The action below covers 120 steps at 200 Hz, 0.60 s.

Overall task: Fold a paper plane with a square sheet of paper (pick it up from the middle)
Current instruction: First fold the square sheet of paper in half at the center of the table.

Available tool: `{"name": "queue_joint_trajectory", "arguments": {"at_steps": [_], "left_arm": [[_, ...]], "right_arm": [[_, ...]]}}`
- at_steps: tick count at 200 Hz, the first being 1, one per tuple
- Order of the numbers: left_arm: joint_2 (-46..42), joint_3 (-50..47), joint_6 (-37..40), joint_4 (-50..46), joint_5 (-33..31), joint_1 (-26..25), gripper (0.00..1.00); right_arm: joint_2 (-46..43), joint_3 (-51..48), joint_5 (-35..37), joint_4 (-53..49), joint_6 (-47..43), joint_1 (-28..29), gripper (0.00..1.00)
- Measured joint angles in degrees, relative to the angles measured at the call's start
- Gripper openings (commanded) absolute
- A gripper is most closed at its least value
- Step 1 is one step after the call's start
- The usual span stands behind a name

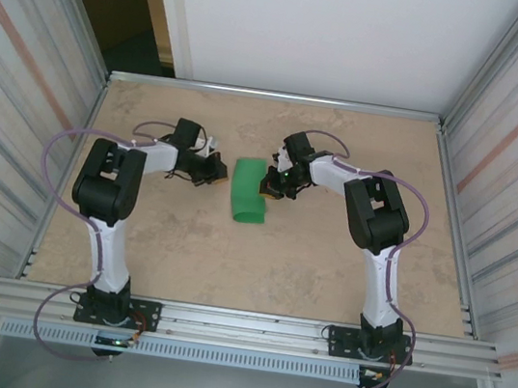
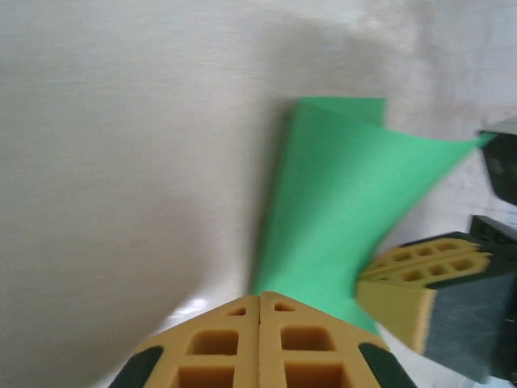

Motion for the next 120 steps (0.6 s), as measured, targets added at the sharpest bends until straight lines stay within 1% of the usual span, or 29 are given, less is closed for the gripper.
{"name": "queue_joint_trajectory", "arguments": {"at_steps": [33, 50, 77, 120], "left_arm": [[0.26, 0.0, -2.19, 4.57, -0.04, -5.44, 0.01], [2.03, 0.74, -2.78, 5.2, 0.04, -6.47, 0.01], [4.85, 2.1, -2.84, 4.74, -0.17, -5.29, 0.01], [7.13, 4.24, -3.17, 4.52, 2.29, -0.79, 0.01]], "right_arm": [[0.0, 0.0, 0.0, 0.0, 0.0, 0.0, 0.0], [0.02, 0.0, 0.0, -0.02, 0.0, 0.0, 0.0], [0.02, 0.0, 0.0, -0.02, 0.0, 0.0, 0.0], [0.02, 0.0, 0.0, -0.04, -0.22, -0.02, 0.0]]}}
